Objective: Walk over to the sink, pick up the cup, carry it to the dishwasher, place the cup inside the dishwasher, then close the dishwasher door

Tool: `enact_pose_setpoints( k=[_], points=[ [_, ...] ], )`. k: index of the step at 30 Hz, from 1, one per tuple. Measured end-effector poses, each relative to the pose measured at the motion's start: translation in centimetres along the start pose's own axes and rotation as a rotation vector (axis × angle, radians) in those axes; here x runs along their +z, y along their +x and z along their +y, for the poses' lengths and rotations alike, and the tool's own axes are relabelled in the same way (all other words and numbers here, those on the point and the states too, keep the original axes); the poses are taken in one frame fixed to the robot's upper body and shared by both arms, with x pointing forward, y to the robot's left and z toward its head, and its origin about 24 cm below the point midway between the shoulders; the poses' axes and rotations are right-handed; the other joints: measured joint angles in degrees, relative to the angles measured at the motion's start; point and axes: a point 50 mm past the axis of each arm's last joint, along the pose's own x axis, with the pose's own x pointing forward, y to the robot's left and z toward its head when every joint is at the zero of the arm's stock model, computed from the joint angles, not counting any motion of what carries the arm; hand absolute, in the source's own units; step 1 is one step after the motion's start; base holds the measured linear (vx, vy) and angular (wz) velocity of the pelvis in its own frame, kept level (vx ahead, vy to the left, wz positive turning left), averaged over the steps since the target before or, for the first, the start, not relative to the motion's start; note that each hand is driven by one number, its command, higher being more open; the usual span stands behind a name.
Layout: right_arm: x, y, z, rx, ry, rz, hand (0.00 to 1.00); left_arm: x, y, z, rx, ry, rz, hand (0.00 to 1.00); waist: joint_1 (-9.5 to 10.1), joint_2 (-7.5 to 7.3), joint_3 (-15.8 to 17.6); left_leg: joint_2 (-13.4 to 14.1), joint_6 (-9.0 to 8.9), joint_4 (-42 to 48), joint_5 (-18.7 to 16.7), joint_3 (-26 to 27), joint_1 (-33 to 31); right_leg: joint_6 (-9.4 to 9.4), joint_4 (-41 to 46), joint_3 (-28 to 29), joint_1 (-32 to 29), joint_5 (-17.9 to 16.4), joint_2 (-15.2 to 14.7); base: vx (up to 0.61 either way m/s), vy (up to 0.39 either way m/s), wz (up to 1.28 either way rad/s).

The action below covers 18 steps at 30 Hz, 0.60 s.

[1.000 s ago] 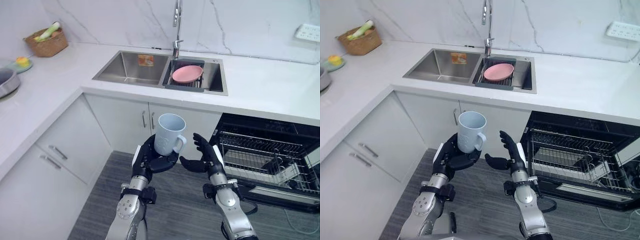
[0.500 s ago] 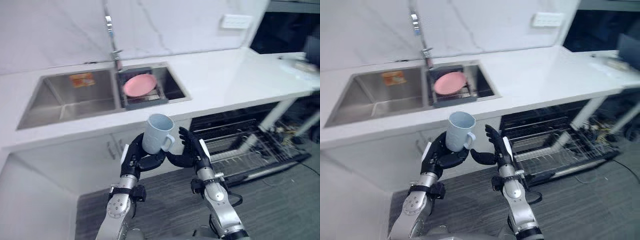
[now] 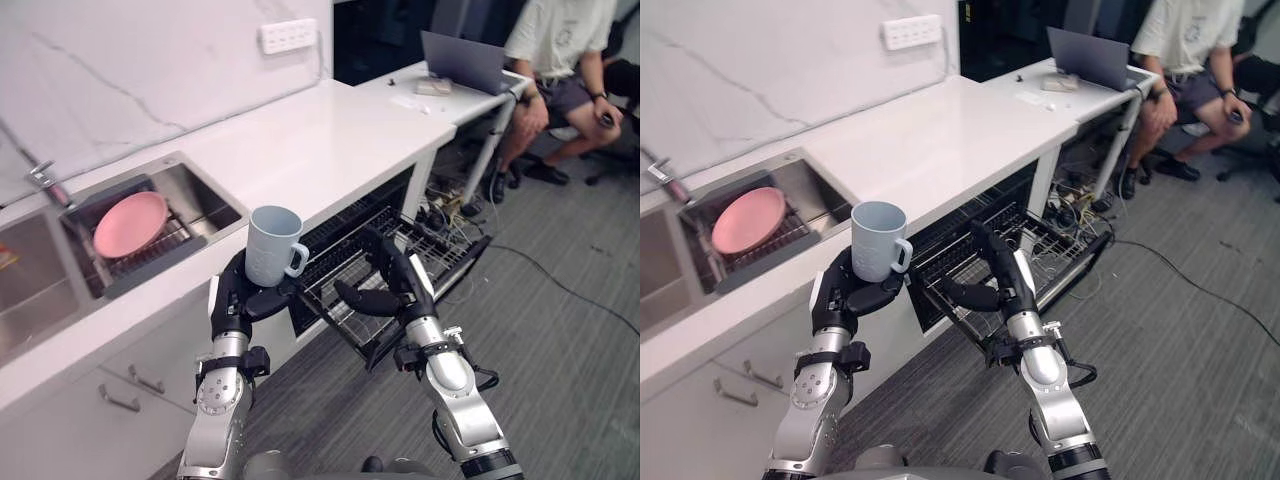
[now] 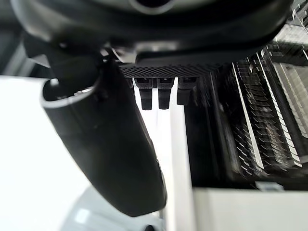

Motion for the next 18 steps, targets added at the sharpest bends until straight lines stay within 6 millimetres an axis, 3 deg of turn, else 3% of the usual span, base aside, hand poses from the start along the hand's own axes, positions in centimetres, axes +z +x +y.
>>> enact_pose_setpoints(
  k=[1,2,3,4,5,9,18],
  points=[
    [0.0,0.0,0.0,0.017,0.038,-0.002,0.90,-0.1,0.2,-0.1,0.000,0.009,0.000,0.30,-0.04,0.01,-0.01,-2.63,-0.46,-6.46,0.45,-3.66,-0.19,1.29,-0.12,1.56,0.37,0.58,-0.46,0.17,0.111,-0.75],
    [0.1,-0.1,-0.1,0.031,0.063,-0.004,0.90,-0.2,0.4,-0.2,0.000,0.016,0.001,0.30,-0.07,0.51,-0.31,-3.94,-0.78,-13.26,4.26,-5.60,0.07,2.31,-0.06,3.18,0.44,0.78,-0.29,0.21,0.159,-0.75],
    [0.2,-0.2,-0.1,0.037,0.068,-0.006,0.90,-0.2,0.5,-0.2,0.002,0.016,0.001,0.30,-0.06,0.99,-0.59,-3.91,-0.43,-15.07,9.31,-5.77,0.14,2.81,-0.10,3.94,0.46,0.77,0.20,0.23,0.168,-0.73],
    [0.1,-0.5,0.1,0.046,0.103,-0.004,0.90,-0.4,0.6,0.1,0.005,0.030,0.008,0.30,0.11,0.19,-1.09,-4.10,-0.37,-15.99,10.21,-4.42,1.38,3.68,-0.38,5.66,0.76,0.88,-0.17,0.24,0.171,-0.50],
    [0.4,-0.9,0.2,0.060,0.142,-0.017,0.90,-0.5,0.9,0.1,0.000,0.040,0.012,0.30,-0.34,-0.68,-1.57,-5.24,0.34,-17.99,10.78,-3.80,2.81,4.07,-0.51,6.35,0.85,0.77,-1.36,0.20,0.137,-0.37],
    [1.6,-1.0,0.6,0.110,0.230,-0.073,0.90,-0.6,1.2,0.1,-0.004,0.045,0.015,0.30,-0.54,-0.93,-1.82,-7.77,1.28,-24.27,12.86,-1.55,7.46,4.64,-1.69,8.27,2.19,1.11,-3.42,0.12,0.112,-0.17],
    [1.6,-1.0,2.3,0.194,0.267,-0.067,0.90,-1.2,0.4,-0.9,-0.061,0.032,0.042,0.30,-0.34,-1.70,-2.71,-8.41,1.95,-28.87,13.81,-0.72,8.86,6.39,-5.43,9.34,2.68,2.25,-3.46,0.01,0.008,-0.06]
  ],
)
